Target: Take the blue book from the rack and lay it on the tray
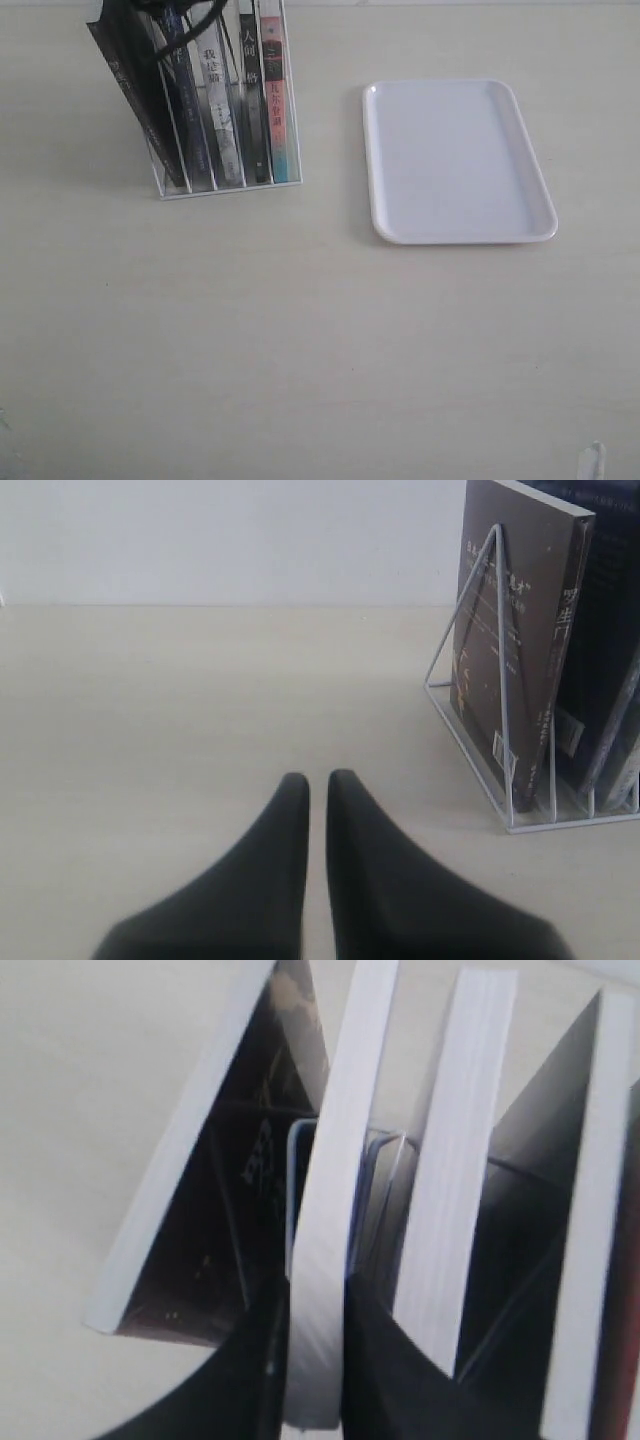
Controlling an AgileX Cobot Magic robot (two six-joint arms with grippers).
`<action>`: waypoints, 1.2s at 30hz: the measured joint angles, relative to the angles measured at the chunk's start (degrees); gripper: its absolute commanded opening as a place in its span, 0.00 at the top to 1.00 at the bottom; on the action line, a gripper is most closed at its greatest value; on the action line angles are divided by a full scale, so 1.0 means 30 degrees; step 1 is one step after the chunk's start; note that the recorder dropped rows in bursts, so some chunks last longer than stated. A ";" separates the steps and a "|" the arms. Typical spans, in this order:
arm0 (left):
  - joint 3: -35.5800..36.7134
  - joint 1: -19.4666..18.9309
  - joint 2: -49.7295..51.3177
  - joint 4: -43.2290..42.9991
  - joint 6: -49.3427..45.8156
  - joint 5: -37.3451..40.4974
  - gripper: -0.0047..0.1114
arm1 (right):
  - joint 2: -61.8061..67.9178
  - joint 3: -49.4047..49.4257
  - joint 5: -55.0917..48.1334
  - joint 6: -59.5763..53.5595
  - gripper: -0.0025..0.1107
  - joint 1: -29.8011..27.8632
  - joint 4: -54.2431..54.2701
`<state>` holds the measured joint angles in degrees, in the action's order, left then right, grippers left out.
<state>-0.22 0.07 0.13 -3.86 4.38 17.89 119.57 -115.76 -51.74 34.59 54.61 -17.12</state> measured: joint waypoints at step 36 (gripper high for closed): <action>0.0000 0.0000 0.0000 0.0000 0.0000 0.0000 0.91 | -0.6103 0.0000 0.1598 -0.0650 0.98 -0.0086 -0.0609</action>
<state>-0.22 0.07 0.13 -3.86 4.38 17.89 101.26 -115.76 -46.94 32.64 54.35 -18.95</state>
